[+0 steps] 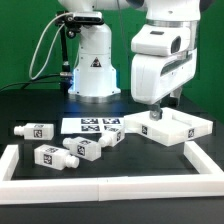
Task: Assemble one leg
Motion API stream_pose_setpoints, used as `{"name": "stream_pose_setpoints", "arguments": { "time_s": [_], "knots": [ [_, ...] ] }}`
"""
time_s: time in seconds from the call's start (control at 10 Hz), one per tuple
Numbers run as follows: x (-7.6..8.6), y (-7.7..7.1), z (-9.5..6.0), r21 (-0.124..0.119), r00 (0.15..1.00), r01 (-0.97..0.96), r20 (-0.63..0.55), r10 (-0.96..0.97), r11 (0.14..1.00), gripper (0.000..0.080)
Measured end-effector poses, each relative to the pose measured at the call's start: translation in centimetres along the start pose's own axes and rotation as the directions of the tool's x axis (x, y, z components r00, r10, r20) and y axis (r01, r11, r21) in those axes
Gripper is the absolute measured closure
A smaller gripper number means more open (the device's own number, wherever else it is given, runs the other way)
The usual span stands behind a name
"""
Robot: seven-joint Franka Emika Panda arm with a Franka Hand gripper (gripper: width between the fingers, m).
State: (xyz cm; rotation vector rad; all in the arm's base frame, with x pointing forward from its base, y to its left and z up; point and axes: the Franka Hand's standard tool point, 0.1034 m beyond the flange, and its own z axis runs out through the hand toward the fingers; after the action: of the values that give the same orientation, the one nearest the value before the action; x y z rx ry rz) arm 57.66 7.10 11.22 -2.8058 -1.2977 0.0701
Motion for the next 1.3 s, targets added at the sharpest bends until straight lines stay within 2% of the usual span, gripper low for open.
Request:
{"name": "stream_pose_setpoints", "arguments": {
  "time_s": [0.6,0.7,0.8,1.0,1.1,1.3],
  "knots": [
    [0.0,0.1,0.0,-0.001,1.0,0.0,0.0,0.0,1.0,0.015],
    [-0.8,0.4,-0.1,-0.009,1.0,-0.008,-0.004,0.008,1.0,0.015],
    [-2.9,0.8,0.1,-0.017,0.999,-0.033,-0.003,0.033,0.999,0.015],
    [-7.6,1.4,1.2,0.011,0.994,-0.105,0.017,0.104,0.994,0.015],
    [-8.7,1.8,1.6,0.023,0.991,-0.131,0.018,0.131,0.991,0.015],
    [-8.4,1.7,1.6,0.022,0.992,-0.128,0.017,0.128,0.992,0.015]
  ]
}}
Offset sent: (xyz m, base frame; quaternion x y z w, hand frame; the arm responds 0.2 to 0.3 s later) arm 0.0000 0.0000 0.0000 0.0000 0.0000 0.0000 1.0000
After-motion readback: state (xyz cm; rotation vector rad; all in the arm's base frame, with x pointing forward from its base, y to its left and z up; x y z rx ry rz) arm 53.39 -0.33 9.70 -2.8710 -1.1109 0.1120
